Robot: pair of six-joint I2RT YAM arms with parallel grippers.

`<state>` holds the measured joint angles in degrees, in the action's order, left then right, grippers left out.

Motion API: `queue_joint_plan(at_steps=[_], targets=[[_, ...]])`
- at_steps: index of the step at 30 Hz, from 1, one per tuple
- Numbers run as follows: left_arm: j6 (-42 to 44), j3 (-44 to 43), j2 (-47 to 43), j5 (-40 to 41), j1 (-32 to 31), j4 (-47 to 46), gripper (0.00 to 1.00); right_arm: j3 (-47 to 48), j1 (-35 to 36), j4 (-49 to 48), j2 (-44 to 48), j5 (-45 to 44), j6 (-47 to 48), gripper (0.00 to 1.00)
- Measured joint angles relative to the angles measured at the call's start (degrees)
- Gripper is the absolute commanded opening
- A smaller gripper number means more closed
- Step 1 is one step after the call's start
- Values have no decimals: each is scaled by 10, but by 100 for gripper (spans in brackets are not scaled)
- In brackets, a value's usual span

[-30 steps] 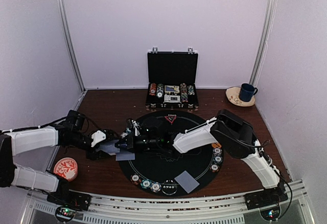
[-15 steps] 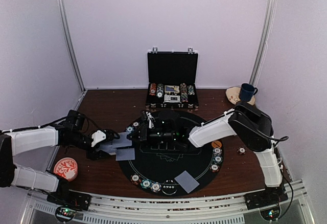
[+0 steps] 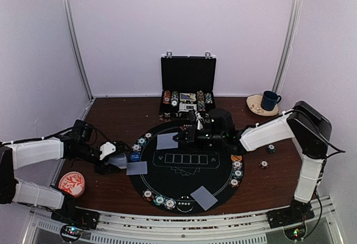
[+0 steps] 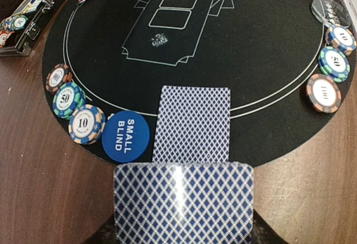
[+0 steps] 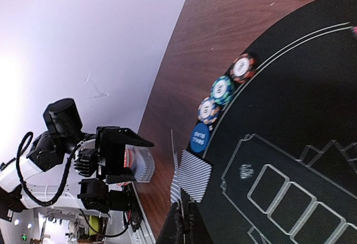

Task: Distribute texas hold em gaming equipment
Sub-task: Pick up the poker card from the face-down deck piles, then distribute the poker card in the big blind area.

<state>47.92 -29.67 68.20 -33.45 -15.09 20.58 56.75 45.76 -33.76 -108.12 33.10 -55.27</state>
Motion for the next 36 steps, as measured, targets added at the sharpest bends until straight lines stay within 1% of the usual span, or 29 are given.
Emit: queue_joint_plan(at_steps=[4, 8, 16, 21, 25, 31, 36], targets=[[0, 0, 0, 0, 0, 0, 10, -54, -57, 45, 74, -1, 25, 0], [0, 0, 0, 0, 0, 0, 10, -84, -111, 99, 133, -1, 55, 0], [1, 0, 0, 0, 0, 0, 10, -125, -211, 210, 186, 7, 117, 0], [2, 0, -1, 0, 0, 1, 10, -128, -261, 280, 188, 12, 168, 0], [2, 0, -1, 0, 0, 1, 10, -128, -285, 316, 184, 15, 203, 0], [2, 0, -1, 0, 0, 3, 10, -122, -312, 362, 147, 5, 243, 0], [2, 0, -1, -1, 0, 4, 10, -102, -319, 393, 115, -14, 262, 0]])
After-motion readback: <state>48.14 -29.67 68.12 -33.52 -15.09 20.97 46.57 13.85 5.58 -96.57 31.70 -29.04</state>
